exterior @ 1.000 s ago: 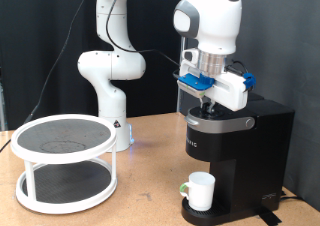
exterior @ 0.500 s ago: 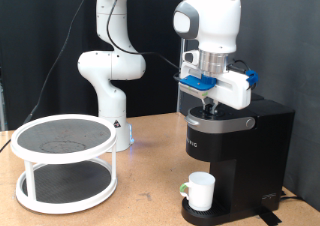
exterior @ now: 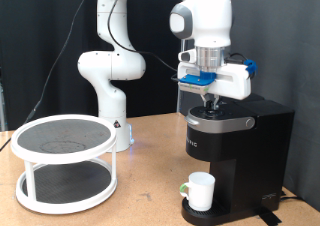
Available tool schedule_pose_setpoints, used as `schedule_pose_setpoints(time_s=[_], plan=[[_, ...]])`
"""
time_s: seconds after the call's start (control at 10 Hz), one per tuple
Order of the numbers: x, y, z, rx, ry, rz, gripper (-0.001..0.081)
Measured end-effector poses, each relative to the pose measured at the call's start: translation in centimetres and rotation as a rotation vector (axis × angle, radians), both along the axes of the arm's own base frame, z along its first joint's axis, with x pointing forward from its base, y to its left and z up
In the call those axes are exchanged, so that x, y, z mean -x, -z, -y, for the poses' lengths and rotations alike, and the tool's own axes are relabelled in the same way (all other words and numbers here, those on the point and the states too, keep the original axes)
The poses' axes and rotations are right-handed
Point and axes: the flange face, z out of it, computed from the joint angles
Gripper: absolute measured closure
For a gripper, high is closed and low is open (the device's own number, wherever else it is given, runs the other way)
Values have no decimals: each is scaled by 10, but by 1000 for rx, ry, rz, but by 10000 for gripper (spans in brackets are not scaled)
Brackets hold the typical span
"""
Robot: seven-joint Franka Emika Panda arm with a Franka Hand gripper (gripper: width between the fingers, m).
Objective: Make a cup of coffee with the keurig machine
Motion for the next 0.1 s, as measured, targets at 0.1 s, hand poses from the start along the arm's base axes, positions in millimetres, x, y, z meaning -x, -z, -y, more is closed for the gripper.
schedule_pose_setpoints(time_s=[0.1], plan=[[3, -7, 1, -5, 22, 34, 806]])
